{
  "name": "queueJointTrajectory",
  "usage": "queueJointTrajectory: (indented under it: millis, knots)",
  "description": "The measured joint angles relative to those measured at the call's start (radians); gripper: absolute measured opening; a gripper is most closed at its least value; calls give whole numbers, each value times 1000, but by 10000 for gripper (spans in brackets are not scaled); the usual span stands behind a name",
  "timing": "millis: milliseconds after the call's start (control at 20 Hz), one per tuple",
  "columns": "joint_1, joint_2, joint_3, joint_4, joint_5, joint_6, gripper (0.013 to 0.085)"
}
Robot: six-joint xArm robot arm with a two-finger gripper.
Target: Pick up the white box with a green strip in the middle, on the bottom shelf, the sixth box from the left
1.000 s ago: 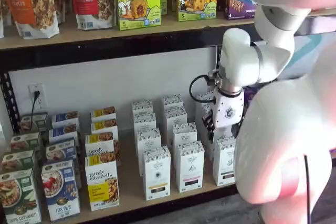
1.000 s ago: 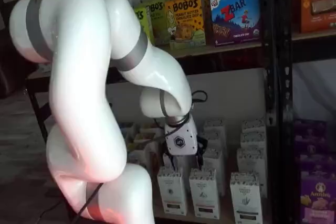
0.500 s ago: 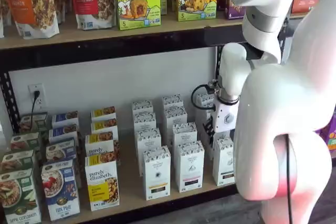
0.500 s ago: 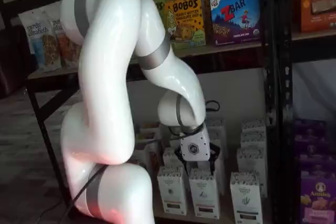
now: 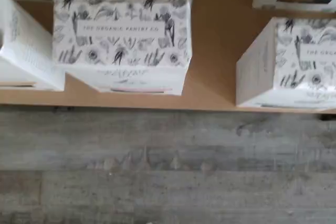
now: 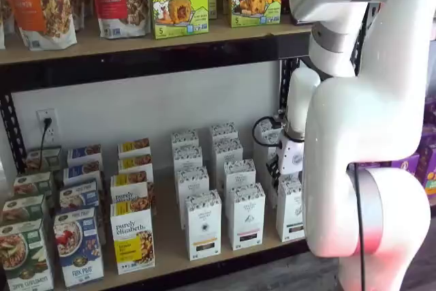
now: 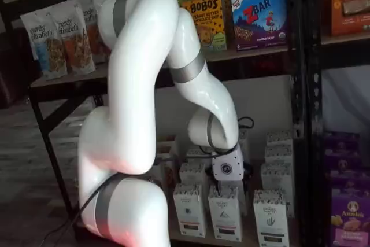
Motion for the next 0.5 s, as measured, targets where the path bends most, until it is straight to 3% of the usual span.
queueJointTrajectory:
  millis: [150, 500]
  knots:
    - [-5, 23, -28, 11, 7, -16, 850]
    - [-33, 98, -112, -74, 28, 39, 850]
